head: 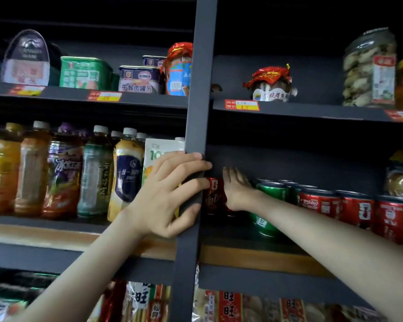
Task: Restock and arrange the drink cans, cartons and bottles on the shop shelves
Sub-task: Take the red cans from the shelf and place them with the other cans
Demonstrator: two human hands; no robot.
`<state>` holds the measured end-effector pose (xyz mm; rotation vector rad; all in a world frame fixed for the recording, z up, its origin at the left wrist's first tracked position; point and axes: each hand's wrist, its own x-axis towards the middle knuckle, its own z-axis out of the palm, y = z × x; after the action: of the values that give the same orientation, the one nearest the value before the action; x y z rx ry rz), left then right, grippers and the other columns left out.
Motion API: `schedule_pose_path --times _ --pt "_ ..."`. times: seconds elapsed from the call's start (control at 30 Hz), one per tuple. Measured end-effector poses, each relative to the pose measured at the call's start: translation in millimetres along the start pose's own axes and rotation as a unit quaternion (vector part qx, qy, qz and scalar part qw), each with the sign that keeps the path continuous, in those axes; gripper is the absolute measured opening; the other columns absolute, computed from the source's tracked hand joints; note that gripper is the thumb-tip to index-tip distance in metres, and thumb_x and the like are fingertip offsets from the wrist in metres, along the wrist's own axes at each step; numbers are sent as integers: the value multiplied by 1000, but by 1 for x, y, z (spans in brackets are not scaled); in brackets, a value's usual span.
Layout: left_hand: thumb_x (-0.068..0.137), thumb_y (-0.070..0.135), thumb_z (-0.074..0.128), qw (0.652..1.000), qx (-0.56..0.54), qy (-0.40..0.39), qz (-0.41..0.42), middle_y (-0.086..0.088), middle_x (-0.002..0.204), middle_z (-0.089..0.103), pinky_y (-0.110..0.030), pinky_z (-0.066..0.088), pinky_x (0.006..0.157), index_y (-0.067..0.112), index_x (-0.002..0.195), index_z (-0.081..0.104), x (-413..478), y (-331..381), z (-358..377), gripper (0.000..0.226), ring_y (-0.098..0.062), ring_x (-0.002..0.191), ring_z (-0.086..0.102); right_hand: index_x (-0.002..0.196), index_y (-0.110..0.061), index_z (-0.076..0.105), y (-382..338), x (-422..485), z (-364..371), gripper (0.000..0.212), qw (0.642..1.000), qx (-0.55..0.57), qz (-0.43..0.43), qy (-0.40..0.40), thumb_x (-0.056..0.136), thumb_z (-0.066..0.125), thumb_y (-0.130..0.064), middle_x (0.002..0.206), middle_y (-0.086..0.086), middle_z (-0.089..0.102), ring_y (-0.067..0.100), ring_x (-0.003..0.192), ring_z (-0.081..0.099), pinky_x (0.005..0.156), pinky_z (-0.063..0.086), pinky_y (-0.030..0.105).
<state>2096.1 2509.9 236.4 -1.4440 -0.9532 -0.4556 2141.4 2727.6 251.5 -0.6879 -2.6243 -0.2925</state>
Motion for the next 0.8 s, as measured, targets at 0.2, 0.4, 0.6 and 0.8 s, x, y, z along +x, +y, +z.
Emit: schedule_pose_path --times 0.2,0.4,0.6,0.8 --pt "97 36 25 1000 -11 24 8 -8 129 47 -38 21 113 12 106 54 -3 -5 9 39 -23 132 35 151 1 -13 5 17 14 91 998 -37 37 -25 91 54 -10 160 18 -4 33 149 -7 120 -2 39" --pt "98 38 24 1000 -12 22 7 -8 129 47 -37 20 113 13 106 54 -3 -6 9 40 -22 133 34 135 -8 30 3 29 29 50 997 -24 40 54 90 51 -1 143 12 27 28 131 28 109 27 32" --pt "98 39 25 1000 -6 15 10 -7 131 46 -37 19 114 14 109 54 -6 -8 10 39 -22 134 32 133 -10 30 -1 17 14 65 993 -36 46 101 79 65 -4 137 14 27 31 125 33 110 26 36" --pt "99 38 21 1000 -22 13 1 -8 131 44 -37 16 116 13 109 53 -6 -7 12 42 -21 135 29 145 -16 15 -13 1 7 77 998 -18 15 54 85 61 2 138 18 35 36 126 37 91 45 40"
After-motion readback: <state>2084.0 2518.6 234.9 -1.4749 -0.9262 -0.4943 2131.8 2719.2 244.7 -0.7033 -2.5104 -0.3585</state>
